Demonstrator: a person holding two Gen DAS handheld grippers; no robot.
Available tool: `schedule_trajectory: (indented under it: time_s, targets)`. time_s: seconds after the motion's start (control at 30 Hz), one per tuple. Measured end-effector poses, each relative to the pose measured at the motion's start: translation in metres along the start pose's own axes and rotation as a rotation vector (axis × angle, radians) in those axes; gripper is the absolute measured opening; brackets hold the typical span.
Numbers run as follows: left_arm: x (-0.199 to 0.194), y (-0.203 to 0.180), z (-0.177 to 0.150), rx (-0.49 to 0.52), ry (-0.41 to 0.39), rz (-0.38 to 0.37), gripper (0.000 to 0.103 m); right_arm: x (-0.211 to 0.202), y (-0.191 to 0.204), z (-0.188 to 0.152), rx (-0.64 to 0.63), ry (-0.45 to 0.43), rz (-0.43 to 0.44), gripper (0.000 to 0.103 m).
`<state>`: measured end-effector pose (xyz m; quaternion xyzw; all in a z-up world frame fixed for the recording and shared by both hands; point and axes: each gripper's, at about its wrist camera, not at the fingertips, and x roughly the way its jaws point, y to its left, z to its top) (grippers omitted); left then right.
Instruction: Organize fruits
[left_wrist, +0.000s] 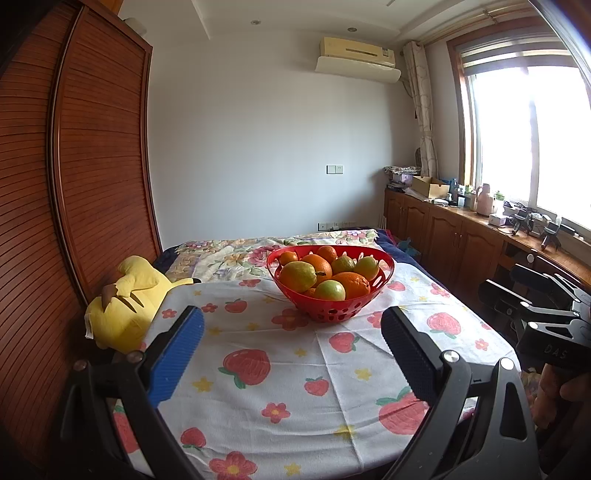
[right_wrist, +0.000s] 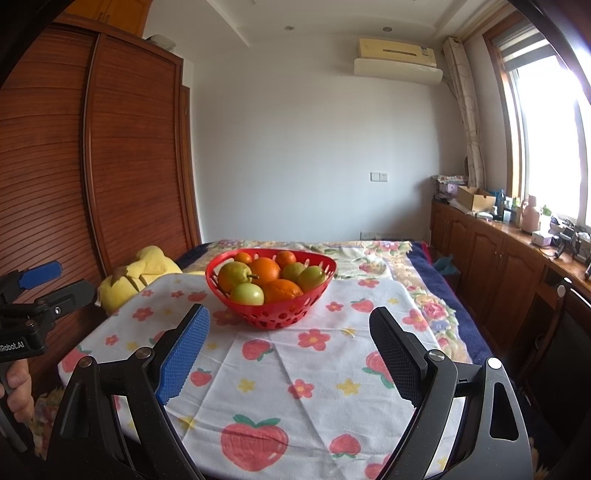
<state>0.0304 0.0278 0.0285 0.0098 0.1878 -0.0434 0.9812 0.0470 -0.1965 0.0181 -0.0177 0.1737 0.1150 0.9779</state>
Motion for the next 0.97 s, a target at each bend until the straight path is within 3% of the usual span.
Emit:
schedule_trajectory:
  time_s: [0.97]
  targets:
    - [-0.0022, -0.0012, 0.0019, 0.002, -0.001, -0.002, 0.097, -0.0001, -0.0002, -0.0004, 0.001, 0.000, 0.000, 0.090]
